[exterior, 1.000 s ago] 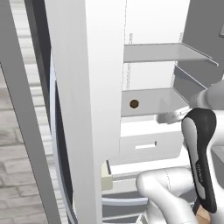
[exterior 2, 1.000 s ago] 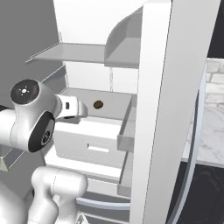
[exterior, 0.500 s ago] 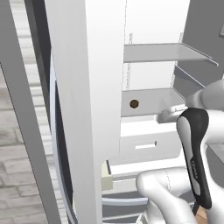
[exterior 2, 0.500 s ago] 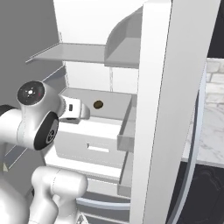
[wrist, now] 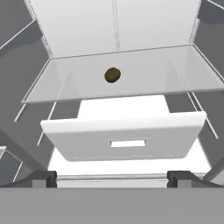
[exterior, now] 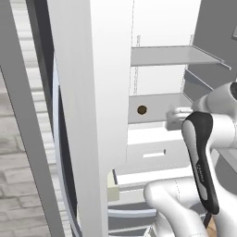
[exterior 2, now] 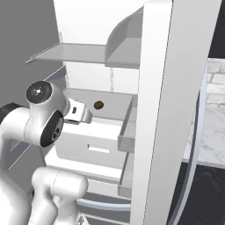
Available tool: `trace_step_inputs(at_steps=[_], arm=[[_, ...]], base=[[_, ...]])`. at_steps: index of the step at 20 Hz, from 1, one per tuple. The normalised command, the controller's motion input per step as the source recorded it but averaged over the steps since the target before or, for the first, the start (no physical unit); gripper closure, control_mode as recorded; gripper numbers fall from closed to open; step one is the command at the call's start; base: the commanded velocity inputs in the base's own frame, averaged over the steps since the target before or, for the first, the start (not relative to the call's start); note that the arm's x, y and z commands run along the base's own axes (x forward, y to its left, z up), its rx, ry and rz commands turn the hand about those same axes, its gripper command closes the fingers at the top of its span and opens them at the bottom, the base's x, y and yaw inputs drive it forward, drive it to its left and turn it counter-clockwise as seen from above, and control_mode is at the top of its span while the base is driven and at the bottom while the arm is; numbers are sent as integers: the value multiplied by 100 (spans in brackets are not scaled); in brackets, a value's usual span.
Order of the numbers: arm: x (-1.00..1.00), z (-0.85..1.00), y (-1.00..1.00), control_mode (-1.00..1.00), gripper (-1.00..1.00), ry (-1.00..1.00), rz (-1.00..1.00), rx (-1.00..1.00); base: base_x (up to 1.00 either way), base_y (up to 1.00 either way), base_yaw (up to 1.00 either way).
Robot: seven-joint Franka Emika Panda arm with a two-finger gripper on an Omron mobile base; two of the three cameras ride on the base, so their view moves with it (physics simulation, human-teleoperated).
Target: Retrieve the peach and kiwi from the fridge and place them into the bowl on the dining table.
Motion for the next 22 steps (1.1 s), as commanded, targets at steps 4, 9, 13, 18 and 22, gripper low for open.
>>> trace_step_inputs(at_steps=[4, 9, 13, 18, 22], arm=[[35, -14, 0, -100, -100, 1, 0, 7], [36, -14, 6, -100, -100, 0, 0, 0], [32, -19, 10, -100, -100, 0, 0, 0], [35, -19, 4, -100, -100, 0, 0, 0], [39, -11, 6, -100, -100, 0, 0, 0]], base=[[0, 0, 0], [0, 0, 0], [0, 0, 0], [0, 0, 0], [0, 0, 0]])
